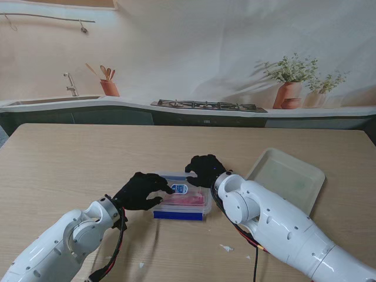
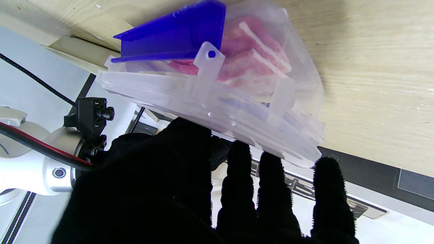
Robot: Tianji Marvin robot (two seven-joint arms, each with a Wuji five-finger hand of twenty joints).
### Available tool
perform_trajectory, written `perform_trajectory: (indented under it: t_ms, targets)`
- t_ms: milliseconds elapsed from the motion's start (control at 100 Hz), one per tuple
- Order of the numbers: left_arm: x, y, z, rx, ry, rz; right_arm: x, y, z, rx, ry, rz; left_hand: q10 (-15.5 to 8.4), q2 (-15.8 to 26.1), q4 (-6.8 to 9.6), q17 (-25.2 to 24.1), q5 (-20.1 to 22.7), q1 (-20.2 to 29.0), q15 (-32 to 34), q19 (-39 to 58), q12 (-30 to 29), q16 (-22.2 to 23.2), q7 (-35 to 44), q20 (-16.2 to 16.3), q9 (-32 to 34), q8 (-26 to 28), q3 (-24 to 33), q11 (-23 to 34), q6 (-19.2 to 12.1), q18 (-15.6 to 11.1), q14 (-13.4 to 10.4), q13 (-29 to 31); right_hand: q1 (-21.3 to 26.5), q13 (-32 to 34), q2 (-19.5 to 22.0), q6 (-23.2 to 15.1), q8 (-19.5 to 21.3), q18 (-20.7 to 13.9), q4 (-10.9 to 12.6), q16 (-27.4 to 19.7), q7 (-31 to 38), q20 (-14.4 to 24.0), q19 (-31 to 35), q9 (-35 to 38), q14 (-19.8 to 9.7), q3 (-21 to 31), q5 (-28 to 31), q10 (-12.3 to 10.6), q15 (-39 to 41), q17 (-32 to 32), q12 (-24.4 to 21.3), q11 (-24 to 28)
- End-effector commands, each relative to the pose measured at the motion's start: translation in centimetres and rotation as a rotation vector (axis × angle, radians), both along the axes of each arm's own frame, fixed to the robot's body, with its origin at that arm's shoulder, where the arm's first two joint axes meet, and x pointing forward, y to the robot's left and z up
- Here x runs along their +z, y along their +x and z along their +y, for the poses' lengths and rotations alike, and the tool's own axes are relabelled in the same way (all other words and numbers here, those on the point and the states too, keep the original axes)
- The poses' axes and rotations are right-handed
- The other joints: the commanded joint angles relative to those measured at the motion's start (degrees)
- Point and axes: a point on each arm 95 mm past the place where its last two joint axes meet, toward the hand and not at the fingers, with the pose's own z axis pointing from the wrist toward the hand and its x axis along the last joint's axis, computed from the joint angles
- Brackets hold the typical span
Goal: Separate the bacon slices onto the tray
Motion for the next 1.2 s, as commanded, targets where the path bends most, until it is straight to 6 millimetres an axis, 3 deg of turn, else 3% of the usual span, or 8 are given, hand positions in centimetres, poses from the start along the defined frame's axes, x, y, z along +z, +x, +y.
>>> perform_trajectory:
  t_ms: [0, 490, 590, 810, 910, 990, 1080, 1190]
  targets:
    - [-2.3, -1.4, 0.4, -0.002, 0.031, 0.072, -0.1, -0.6, 0.4, 0.018, 0.006, 0.006, -2.1, -4.0, 1.10, -1.0, 0.2, -1.0, 1.6, -1.1, 0.1, 1.6, 0.3, -0.9, -1.8, -0.2, 0.4, 0.6, 0.4, 1.0, 5.3, 1.9, -0.2, -1.8, 0.6, 0.1, -0.6, -1.2, 3.3, -0.7, 0.8, 1.1, -1.5, -1.9, -1.4, -0.5, -0.7, -1.9, -0.6, -1.3, -0.3, -1.5]
    - [1.0, -0.9, 0.0, 0.020, -0.077, -0.010, 2.4, -1.1, -0.1, 0.041, 0.049, -0.067, -1.7, -4.3, 0.90, -1.4, -1.6, -1.7, 1.0, -1.6, -0.1, 1.3, -0.1, -1.2, -3.0, -0.3, 0.1, 0.3, 0.2, 1.0, 5.3, 0.5, -0.9, -1.7, 0.1, -0.2, -0.3, -1.2, 3.4, -0.5, 1.8, 0.9, -1.8, -1.9, -1.4, -0.4, -0.2, -1.8, -0.3, -1.5, -0.1, -1.2]
    - [2.0, -0.7, 0.1, 0.030, -0.101, -0.041, 3.0, -1.4, -0.4, 0.046, 0.065, -0.083, -1.1, -4.4, 0.78, -1.5, -6.0, -2.8, 0.4, -2.0, -0.3, 1.1, -1.6, -1.5, -4.5, -0.8, -1.0, -0.1, -0.7, 0.5, 4.9, -0.6, -1.1, -1.8, 0.1, 0.0, -0.3, -1.2, 3.4, -0.5, 1.9, 0.9, -1.9, -1.9, -1.5, -0.4, 0.0, -1.9, -0.2, -1.5, -0.1, -1.1]
    - [4.5, -0.4, 1.5, 0.127, -0.146, -0.131, 3.9, -2.9, -1.9, 0.055, 0.091, -0.135, 1.5, -0.8, 1.14, -1.4, -9.7, -8.9, 1.2, -3.6, 1.2, 2.5, 6.5, -1.9, -4.7, 3.0, -12.0, 1.6, 4.6, 0.8, 7.4, -1.3, -2.2, -1.8, 1.7, 4.2, 4.2, -1.0, 2.9, 0.0, 7.6, 0.8, -2.0, -2.0, -1.2, -2.2, 7.9, -1.5, 0.7, -1.4, 0.9, 1.2]
    - [4.9, -0.4, 2.4, 0.199, -0.152, -0.140, 3.9, -3.6, -2.8, 0.040, 0.109, -0.148, 3.5, 1.8, 1.23, -1.5, -1.7, -10.4, 0.9, -6.7, 1.8, 3.4, 11.8, -2.1, -2.6, 6.7, -17.1, 1.2, 10.7, 2.1, 9.2, -1.6, -2.6, -1.8, 3.2, 4.8, 6.9, -1.0, 2.5, 0.1, 9.1, 0.7, -2.1, -2.1, -1.0, -4.0, 11.5, -1.3, 1.0, -1.4, 1.4, 2.6]
    - [4.9, -0.2, 2.9, 0.250, -0.161, -0.155, 3.8, -4.0, -3.5, 0.030, 0.114, -0.157, 5.0, 2.6, 1.44, -1.6, -0.2, -9.9, 4.3, -6.1, 4.6, 6.4, 11.5, 0.2, 1.0, 7.6, -18.8, 4.2, 11.4, 2.8, 11.4, 0.5, -2.9, -1.7, 3.6, 4.8, 7.4, -0.8, 2.4, 0.1, 9.0, 0.7, -2.1, -1.8, -0.9, -4.5, 12.7, -1.2, 1.0, -1.5, 1.4, 2.9]
    - [4.6, -0.1, 3.5, 0.287, -0.152, -0.163, 3.6, -4.5, -4.3, 0.018, 0.108, -0.165, 6.5, 3.2, 1.68, -1.6, 1.0, -9.2, 10.0, -5.2, 14.9, 11.5, 10.8, 2.0, 7.1, 8.0, -19.9, 12.1, 12.8, 3.2, 13.9, 3.4, -2.9, -1.6, 3.9, 4.9, 7.8, -0.6, 2.4, 0.1, 8.5, 0.7, -2.1, -1.3, -0.8, -5.1, 13.7, -1.1, 0.9, -1.5, 1.5, 3.0]
    - [3.8, -0.1, 4.0, 0.320, -0.128, -0.136, 3.2, -5.1, -5.3, -0.001, 0.102, -0.173, 8.8, 3.3, 1.68, -1.1, 7.3, -8.9, 13.3, -3.8, 20.4, 13.9, 11.1, 2.2, 14.4, 7.8, -19.1, 13.0, 14.6, 4.4, 16.7, 8.0, -2.6, -1.4, 4.2, 4.9, 9.2, -0.6, 2.5, 0.1, 7.5, 0.7, -2.1, -0.2, -0.6, -6.3, 15.9, -1.0, 0.9, -1.6, 1.3, 2.7]
